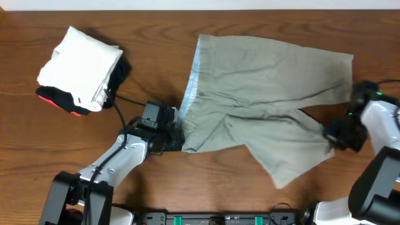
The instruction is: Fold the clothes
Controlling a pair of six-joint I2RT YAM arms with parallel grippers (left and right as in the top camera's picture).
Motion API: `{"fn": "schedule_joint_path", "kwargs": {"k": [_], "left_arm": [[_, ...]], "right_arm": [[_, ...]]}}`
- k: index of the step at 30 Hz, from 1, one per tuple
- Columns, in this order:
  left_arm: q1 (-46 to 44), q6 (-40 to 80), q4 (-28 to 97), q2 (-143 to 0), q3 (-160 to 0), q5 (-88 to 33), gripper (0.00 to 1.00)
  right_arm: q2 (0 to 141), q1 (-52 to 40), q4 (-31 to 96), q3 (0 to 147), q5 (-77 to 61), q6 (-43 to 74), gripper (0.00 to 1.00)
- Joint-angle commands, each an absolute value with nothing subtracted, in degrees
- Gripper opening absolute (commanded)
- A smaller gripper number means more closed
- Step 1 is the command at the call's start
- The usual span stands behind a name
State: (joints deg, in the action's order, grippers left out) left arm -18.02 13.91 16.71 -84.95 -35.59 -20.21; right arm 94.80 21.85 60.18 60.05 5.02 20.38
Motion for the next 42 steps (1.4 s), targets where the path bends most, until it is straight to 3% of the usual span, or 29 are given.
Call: {"fn": "schedule_joint_path", "kwargs": {"k": [1,4,6,9,13,19,21,23,25,26,32,35,42], "left_arm": [[-17.87,14.0,17.65,-85.06,-35.27,-19.68,0.45],[-17.87,14.02,17.67,-85.06,-35.27,-18.33,0.45],[-17.87,14.02,17.63,-85.06,-35.27,-18.35,0.45],[-17.87,14.02,17.47,-85.06,-35.27,-18.33,0.45],[-17.87,14.0,17.45,-85.06,-35.27,-18.33,0.45],[-17.87,14.0,17.12,-85.06,-35.27,-18.28,0.45],[-17.87,14.0,16.8,-85.06,-35.27,-18.28,0.46],[-17.87,14.02,16.58,-85.06,-35.27,-18.31,0.46],[-17.87,14.04,16.27,-85.06,-35.27,-18.35,0.46],[-17.87,14.04,16.12,-85.06,-35.27,-18.37,0.46],[-17.87,14.02,15.9,-84.86,-35.59,-18.37,0.46],[-17.87,14.02,15.92,-84.84,-35.59,-18.37,0.64],[-17.87,14.02,15.73,-84.84,-35.59,-18.37,0.69]], "right_arm": [[93.86,25.71,58.04,63.94,7.9,20.1,0.01],[93.86,27.38,54.24,65.76,7.05,17.89,0.02],[93.86,27.46,49.78,65.91,5.54,14.68,0.13],[93.86,27.46,44.18,65.91,5.58,11.88,0.14],[93.86,27.49,40.77,67.09,5.52,8.47,0.32],[93.84,27.46,57.47,78.0,-3.38,8.95,0.49],[93.84,27.46,66.67,80.75,-4.21,11.38,0.5],[93.8,27.46,71.75,80.62,-5.58,12.38,0.41],[93.8,27.24,74.63,78.52,-8.25,11.44,0.08],[93.76,27.18,75.29,77.32,-9.26,10.87,0.01],[93.76,27.09,72.36,65.76,-11.77,9.21,0.01],[93.76,27.09,67.66,59.77,-10.94,12.47,0.01],[93.76,26.94,57.71,50.59,-4.08,17.04,0.01]]}}
